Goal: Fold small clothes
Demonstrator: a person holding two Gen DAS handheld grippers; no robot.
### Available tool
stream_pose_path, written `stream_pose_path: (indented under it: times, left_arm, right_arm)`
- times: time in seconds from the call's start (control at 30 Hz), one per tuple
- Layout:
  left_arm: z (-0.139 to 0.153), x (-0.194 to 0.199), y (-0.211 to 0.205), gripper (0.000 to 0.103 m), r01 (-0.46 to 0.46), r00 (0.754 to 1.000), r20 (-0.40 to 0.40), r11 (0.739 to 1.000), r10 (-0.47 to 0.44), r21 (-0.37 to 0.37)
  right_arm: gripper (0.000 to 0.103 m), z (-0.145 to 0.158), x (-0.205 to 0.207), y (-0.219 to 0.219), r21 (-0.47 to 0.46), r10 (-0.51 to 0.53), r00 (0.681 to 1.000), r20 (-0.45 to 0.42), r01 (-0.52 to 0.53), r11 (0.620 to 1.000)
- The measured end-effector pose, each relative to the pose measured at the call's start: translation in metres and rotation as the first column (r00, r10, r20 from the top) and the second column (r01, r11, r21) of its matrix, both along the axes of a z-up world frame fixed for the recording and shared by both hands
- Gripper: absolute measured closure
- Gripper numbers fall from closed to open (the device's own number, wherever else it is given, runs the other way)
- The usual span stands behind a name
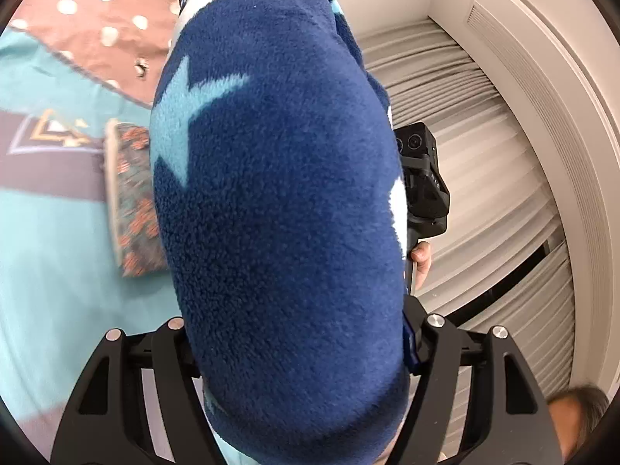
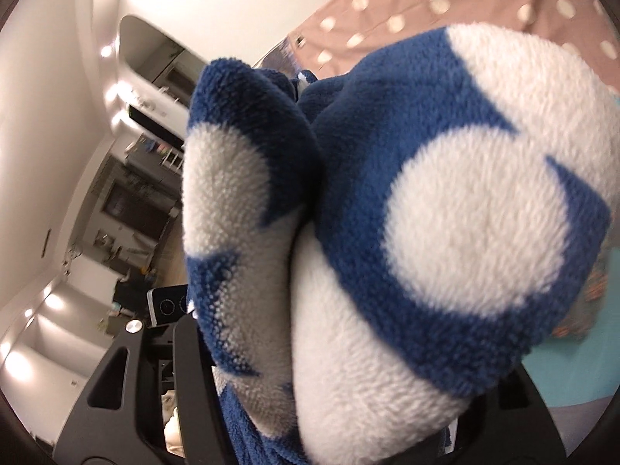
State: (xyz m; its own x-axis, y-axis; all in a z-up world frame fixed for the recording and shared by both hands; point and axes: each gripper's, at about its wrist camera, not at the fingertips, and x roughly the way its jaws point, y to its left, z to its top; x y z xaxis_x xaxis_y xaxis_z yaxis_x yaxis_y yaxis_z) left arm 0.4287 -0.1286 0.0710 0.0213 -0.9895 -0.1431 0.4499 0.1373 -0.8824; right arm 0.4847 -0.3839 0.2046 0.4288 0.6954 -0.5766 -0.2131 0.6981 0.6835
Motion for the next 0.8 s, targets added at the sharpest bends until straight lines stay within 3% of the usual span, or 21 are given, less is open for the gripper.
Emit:
stream_pose_path:
  times: [0.1,0.27,0.43,0.6,0.7,0.8]
  left_arm:
    - [-0.010,0.024,-0.034,0.032,0.029,0.999,-0.012,0.999,-0.029,-0.022]
    - [-0.051,0.073,-0.092,0.032,0.054,0.996,-0.062,0.997,-0.057,-0.051]
    - [-0.099,0.121,-0.134,0.032,0.044,0.993,-0.112,0.999,-0.045,-0.013]
    - [-0.160,0.143,-0.156,0.032,-0.007,0.987,-0.160,0.997,0.019,0.073]
    - [-0.182,0.153,-0.153,0.027,-0.025,0.977,-0.208,0.997,0.039,0.067]
    - [-0.173,0.152,-0.147,0.027,-0.022,0.981,-0.191,0.996,0.038,0.088]
  right_arm:
    - [0.045,-0.010,0.008,-0.033,-0.022,-0.040,0.999,-0.004,0.040,0.999]
    - [0.044,-0.040,0.060,-0.074,-0.066,-0.103,0.994,-0.044,0.100,0.993]
    - [0.043,-0.106,0.110,-0.116,-0.028,-0.166,0.979,-0.120,0.163,0.986]
    - [0.043,-0.171,0.144,-0.139,-0.002,-0.162,0.966,-0.200,0.165,0.986]
    - [0.037,-0.201,0.158,-0.138,0.007,-0.154,0.964,-0.217,0.159,0.987]
    - [0.020,-0.203,0.146,-0.156,-0.003,-0.151,0.970,-0.190,0.153,0.988]
